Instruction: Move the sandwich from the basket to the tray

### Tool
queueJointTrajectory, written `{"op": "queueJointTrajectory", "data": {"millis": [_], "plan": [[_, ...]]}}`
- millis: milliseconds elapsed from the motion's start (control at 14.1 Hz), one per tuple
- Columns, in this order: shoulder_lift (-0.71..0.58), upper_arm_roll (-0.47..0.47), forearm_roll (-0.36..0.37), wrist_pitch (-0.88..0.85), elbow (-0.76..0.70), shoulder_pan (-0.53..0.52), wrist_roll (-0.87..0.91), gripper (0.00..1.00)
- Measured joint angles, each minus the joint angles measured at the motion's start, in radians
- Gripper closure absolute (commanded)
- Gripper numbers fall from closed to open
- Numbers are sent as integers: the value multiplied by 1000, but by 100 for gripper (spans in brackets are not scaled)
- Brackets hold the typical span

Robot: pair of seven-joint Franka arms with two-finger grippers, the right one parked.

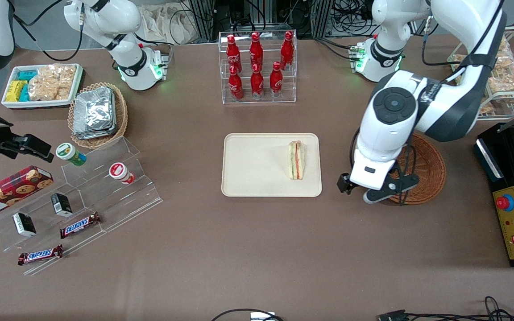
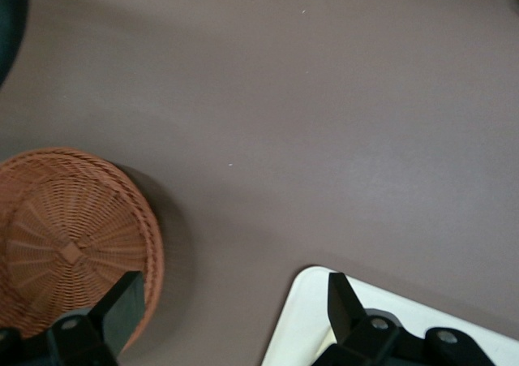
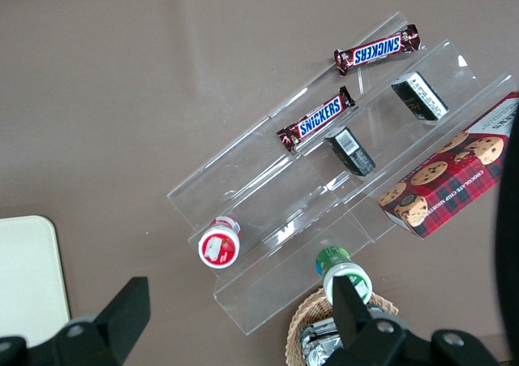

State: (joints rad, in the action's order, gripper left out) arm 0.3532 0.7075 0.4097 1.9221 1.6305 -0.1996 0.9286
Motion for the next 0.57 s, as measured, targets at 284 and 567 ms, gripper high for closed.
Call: {"op": "queueJointTrajectory", "data": {"millis": [284, 567], "plan": [[-55, -5, -77, -64, -5, -68, -191, 0], [-162, -141, -226, -130, -9, -65, -426, 0]]}}
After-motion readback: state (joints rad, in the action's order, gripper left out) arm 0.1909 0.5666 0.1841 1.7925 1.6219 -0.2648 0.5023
